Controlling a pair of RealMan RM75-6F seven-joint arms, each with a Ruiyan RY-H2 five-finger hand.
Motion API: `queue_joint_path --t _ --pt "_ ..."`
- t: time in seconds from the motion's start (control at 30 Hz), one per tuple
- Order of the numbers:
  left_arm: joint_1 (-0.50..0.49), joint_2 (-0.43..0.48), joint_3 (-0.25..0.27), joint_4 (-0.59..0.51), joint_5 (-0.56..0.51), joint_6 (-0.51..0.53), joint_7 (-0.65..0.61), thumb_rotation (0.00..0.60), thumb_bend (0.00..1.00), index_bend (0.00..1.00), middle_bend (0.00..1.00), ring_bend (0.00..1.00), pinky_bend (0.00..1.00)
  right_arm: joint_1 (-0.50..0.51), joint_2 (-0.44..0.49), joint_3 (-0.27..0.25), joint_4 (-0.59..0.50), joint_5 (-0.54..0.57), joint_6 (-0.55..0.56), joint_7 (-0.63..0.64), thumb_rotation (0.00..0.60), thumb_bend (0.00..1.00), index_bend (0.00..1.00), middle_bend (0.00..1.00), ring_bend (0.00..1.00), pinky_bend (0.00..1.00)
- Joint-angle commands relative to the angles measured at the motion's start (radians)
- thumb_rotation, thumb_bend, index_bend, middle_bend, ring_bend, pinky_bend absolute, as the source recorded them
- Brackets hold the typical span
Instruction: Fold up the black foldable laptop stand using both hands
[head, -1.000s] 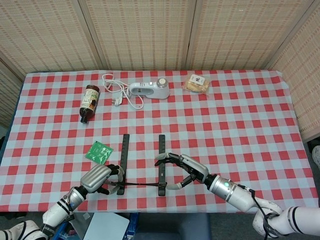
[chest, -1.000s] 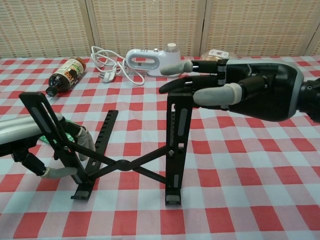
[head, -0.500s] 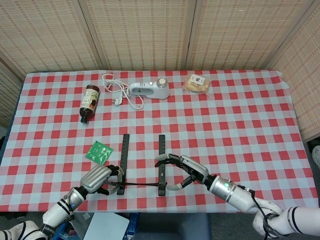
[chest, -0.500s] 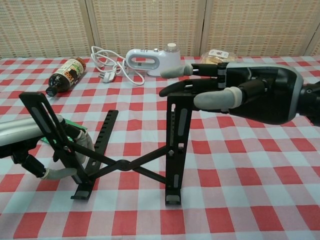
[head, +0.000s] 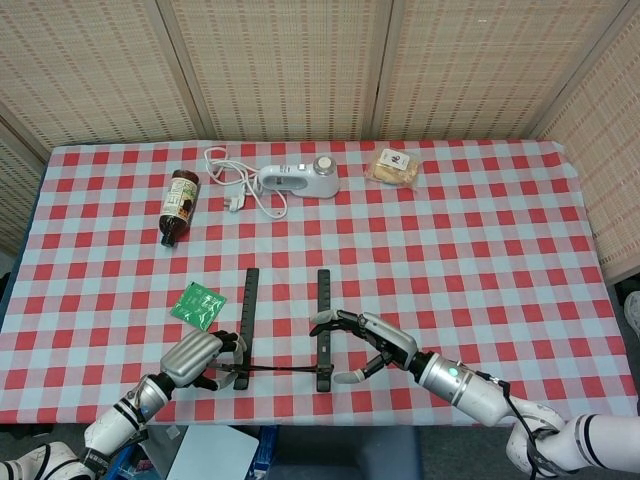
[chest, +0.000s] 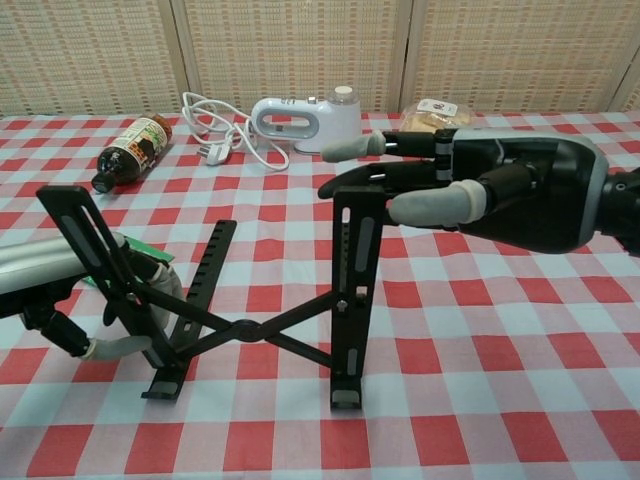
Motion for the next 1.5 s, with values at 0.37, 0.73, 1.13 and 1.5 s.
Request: queue_joint_path --t 0.37,0.73,1.13,1.5 --pt "0.015 0.008 -0.005 -0.018 -0.013 0.014 0.063 0.591 0.36 0.49 0.34 0.34 0.53 0.001 -0.001 -0.005 0.003 -0.006 0.004 0.005 0.6 0.1 0.2 0.27 0.07 0.09" --pt "0.019 0.014 -0.008 -0.03 -0.032 0.003 0.101 0.547 0.36 0.47 0.34 0.34 0.53 0.001 -0.002 -0.009 0.007 -0.011 0.009 0.012 0.6 0.1 0.2 0.27 0.07 0.09" --pt "0.028 0.01 -0.012 -0.027 -0.041 0.009 0.147 0.588 0.36 0.55 0.34 0.35 0.53 0.004 -0.007 -0.019 0.01 -0.017 0.004 -0.012 0.6 0.1 0.2 0.27 0.07 0.09" --pt "0.032 0.005 -0.015 -0.02 -0.037 0.012 0.138 0.6 0.36 0.56 0.34 0.35 0.53 0.017 0.002 -0.038 -0.027 0.022 -0.082 -0.242 0.6 0.1 0.21 0.27 0.07 0.09"
